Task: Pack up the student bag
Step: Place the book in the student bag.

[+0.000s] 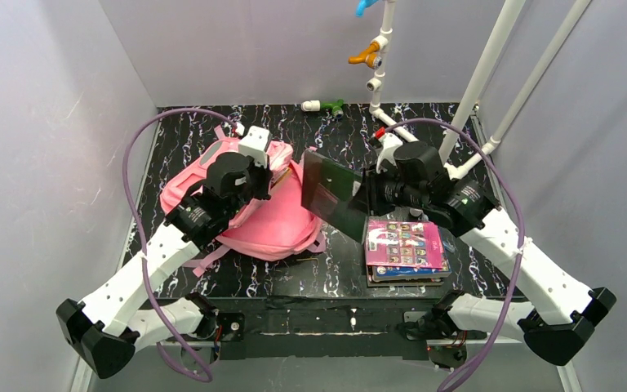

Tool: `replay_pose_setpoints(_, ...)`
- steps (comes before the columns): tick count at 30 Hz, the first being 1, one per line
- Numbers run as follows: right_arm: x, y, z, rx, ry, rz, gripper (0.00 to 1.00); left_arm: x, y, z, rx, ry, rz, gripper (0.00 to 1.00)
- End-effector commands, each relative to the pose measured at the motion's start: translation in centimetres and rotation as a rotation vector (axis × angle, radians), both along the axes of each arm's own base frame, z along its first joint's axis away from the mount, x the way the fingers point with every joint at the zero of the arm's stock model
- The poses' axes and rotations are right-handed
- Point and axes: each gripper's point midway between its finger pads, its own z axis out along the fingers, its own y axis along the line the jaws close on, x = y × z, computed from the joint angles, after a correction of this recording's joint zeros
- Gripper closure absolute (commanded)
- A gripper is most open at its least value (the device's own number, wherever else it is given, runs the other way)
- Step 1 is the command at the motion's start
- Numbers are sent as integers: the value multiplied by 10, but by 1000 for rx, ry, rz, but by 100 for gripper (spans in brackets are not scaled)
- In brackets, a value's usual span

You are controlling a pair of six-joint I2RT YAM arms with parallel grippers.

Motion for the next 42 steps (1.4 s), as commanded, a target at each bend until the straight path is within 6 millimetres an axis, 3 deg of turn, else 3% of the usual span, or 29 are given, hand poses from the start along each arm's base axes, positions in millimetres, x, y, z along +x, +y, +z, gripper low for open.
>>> replay_pose_setpoints(1,-1,33,55,264,45,40,99,9,6,43,-13,-161,24,100)
replay_pose_setpoints(3,-1,45,46,324,128,47,99,9,6,47,-24,-175,22,100)
replay_pose_setpoints(7,-16,73,4,478,391,82,99,10,0,52,-39,-174,5,100)
replay_pose_setpoints(11,-21,81,-24,598,515,61,99,9,-6,53,-50,-155,-18,100)
replay_pose_setpoints(15,-15,91,-42,653,578,42,99,5,-14,48,-62,-122,-62,100)
replay_pose_setpoints(18,7,109,-36,774,580,26,99,-1,-24,41,-80,-77,-111,100)
replay_pose_setpoints(22,33,127,-7,938,540,20,99,-11,-35,34,-84,-19,-188,100)
replay_pose_setpoints(27,50,172,-6,993,572,82,99,-22,-55,34,-75,22,-325,100)
replay_pose_setpoints(30,51,203,-20,1022,597,109,99,-27,-63,32,-39,42,-404,100)
replay_pose_setpoints(33,53,225,-28,1086,609,128,99,-18,-45,27,88,55,-351,100)
replay_pose_setpoints(36,52,245,-52,1097,643,129,99,-14,-29,24,188,37,-320,100)
replay_pose_setpoints(42,43,269,-86,1070,642,114,99,-12,-17,23,270,26,-305,100)
